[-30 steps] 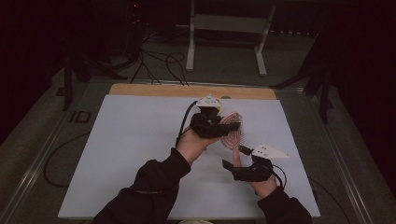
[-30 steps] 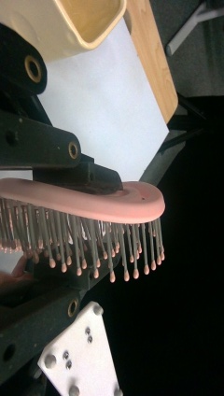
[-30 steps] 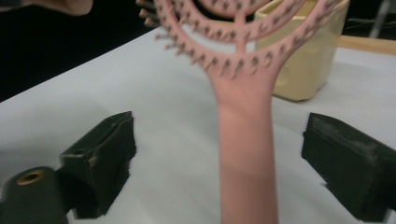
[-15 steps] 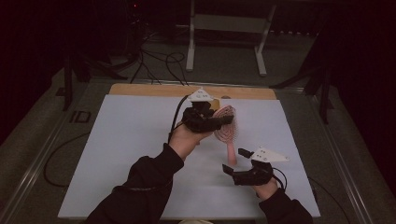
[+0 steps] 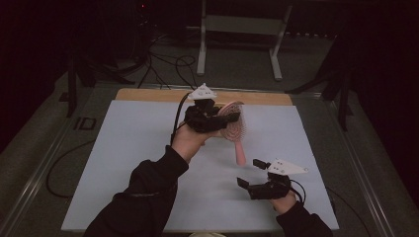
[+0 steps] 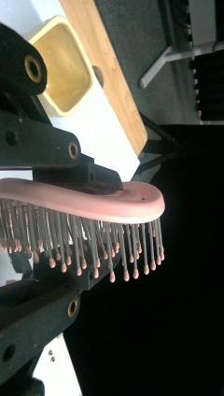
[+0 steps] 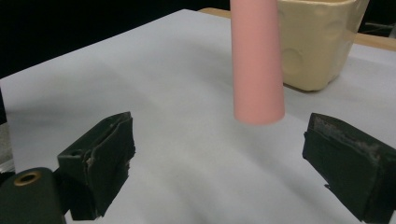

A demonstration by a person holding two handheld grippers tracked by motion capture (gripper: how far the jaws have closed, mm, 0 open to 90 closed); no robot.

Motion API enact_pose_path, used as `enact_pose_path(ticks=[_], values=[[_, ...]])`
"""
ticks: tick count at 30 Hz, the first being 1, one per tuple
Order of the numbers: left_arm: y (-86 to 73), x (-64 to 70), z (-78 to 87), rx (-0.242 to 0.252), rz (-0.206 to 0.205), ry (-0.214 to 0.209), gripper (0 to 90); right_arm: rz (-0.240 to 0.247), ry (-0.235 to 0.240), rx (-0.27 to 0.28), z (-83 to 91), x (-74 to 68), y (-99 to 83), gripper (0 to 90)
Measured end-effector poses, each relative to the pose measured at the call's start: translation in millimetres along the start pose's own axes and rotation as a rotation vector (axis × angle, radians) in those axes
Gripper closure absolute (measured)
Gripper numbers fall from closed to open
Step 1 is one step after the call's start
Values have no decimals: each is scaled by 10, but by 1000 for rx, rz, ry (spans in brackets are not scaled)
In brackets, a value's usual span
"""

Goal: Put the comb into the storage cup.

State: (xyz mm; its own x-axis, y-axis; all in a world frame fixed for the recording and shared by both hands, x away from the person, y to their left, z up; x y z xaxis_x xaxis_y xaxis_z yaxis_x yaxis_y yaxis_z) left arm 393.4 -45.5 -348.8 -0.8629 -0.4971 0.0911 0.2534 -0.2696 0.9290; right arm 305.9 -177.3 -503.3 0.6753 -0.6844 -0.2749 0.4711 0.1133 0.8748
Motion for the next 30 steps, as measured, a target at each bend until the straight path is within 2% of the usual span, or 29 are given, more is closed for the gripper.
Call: enact_pose_path(ticks=[9,18,30], values=[[84,-130,33,5,-9,38,655,2,17,-5,71,-13,-34,88],[135,-266,33,7,-10,64,656,19,7,-8,143,-4,-71,88],[183,-454,23,3,-2,83,656,35,4,-19,201,16,-137,88]])
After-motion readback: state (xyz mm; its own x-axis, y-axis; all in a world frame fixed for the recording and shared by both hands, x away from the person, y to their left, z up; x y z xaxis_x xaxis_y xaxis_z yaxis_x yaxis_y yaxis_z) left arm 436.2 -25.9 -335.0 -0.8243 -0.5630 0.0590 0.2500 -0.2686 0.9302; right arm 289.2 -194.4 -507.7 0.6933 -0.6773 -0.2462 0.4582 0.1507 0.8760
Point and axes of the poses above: each handheld gripper's, and its own axes: z roughly backward along the jaws, y roughly out of its top, x roughly to its right, the point moved 8 cm from there along -z, roughly forward along the jaws, and after that the axes turned 9 degrees about -z, right-handed, at the moved point
